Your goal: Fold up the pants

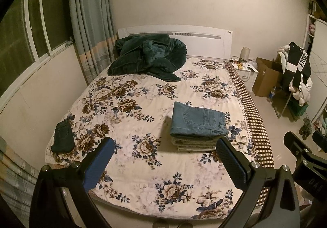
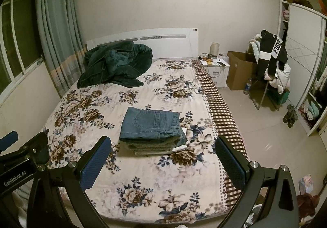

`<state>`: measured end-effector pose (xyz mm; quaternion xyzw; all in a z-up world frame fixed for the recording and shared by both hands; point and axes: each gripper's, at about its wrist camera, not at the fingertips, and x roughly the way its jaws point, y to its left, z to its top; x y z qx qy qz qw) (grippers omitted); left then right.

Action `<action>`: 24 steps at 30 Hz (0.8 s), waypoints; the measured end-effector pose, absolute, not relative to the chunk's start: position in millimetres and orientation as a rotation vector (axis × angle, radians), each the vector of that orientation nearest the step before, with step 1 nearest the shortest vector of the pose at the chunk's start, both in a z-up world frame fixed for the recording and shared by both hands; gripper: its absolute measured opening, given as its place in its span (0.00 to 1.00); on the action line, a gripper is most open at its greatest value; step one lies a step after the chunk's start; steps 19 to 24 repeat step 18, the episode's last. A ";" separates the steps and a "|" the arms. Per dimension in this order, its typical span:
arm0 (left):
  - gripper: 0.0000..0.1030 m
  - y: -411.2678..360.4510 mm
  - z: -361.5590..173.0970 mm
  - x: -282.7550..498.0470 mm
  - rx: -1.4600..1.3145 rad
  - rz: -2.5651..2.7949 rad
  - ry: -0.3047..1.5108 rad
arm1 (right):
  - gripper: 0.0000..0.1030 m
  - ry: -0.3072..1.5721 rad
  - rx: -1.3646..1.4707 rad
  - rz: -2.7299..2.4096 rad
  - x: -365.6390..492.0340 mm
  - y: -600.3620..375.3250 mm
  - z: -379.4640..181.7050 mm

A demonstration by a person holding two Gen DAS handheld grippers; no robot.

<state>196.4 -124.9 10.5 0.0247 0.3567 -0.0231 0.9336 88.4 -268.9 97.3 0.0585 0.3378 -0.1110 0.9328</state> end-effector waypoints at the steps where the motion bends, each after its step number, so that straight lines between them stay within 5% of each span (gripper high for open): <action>1: 0.99 -124.9 10.4 195.5 0.050 -0.047 0.729 | 1.00 0.691 0.119 -0.226 89.5 -268.9 98.2; 24: 0.99 -124.2 10.4 197.1 0.044 -0.050 0.732 | 1.00 0.695 0.115 -0.220 92.1 -269.1 98.2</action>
